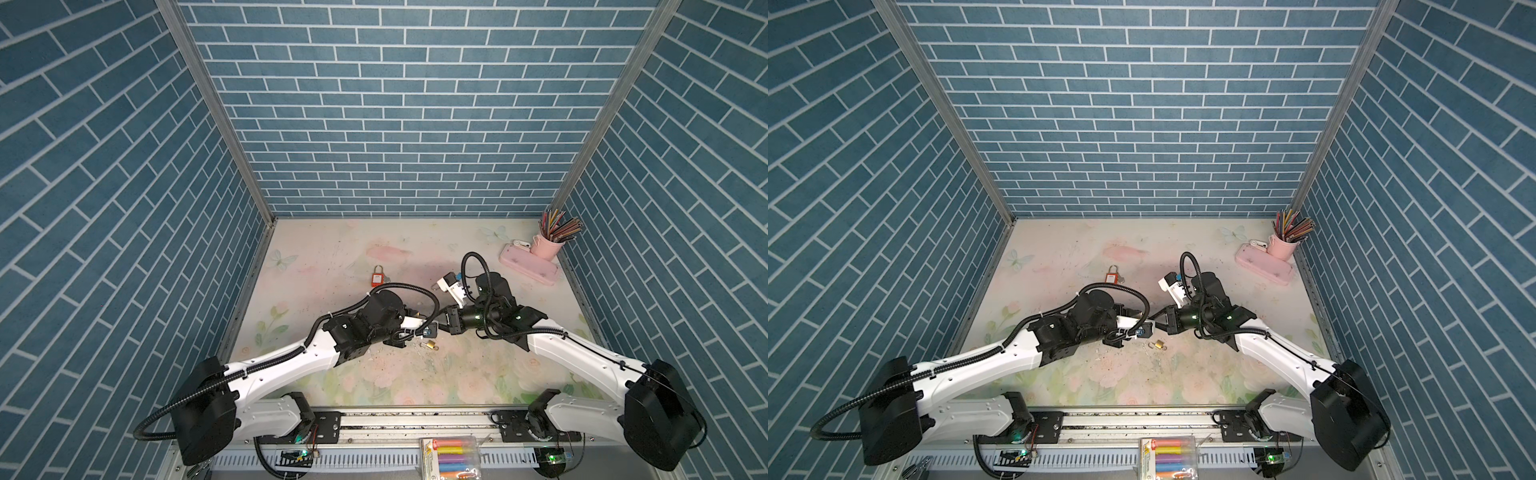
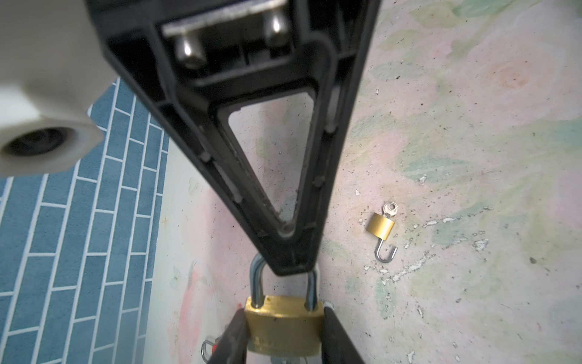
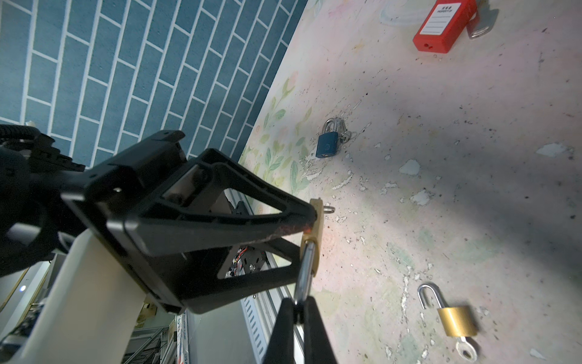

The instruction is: Lock with the key

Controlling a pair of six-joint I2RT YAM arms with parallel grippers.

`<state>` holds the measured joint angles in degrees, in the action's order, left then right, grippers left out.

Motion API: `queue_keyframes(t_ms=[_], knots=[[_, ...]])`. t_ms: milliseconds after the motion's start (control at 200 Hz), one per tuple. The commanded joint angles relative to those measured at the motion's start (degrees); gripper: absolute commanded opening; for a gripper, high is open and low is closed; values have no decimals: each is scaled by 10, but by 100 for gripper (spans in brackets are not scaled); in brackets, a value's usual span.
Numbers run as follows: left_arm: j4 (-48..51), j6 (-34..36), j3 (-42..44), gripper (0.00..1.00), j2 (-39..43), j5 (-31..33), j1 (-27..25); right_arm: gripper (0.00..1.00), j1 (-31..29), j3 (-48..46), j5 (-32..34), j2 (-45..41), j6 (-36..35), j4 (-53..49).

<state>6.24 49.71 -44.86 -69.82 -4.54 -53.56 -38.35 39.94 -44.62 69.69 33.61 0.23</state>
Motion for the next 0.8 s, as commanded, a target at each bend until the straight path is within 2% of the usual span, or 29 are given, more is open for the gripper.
queue_keyframes(t_ms=[0, 530, 660, 795], knots=[[-177, -4, -61, 0, 10, -93, -26, 0, -17, -13, -26, 23, 1, 22], [-244, -39, -80, 0, 12, -102, -37, 0, -17, -28, -33, 57, 8, 55], [-250, -54, -60, 0, 14, -81, -35, 0, -16, -12, -21, 41, -8, 24], [-261, -111, -14, 0, 23, -52, -19, 0, -3, 12, 0, 4, -25, -25]])
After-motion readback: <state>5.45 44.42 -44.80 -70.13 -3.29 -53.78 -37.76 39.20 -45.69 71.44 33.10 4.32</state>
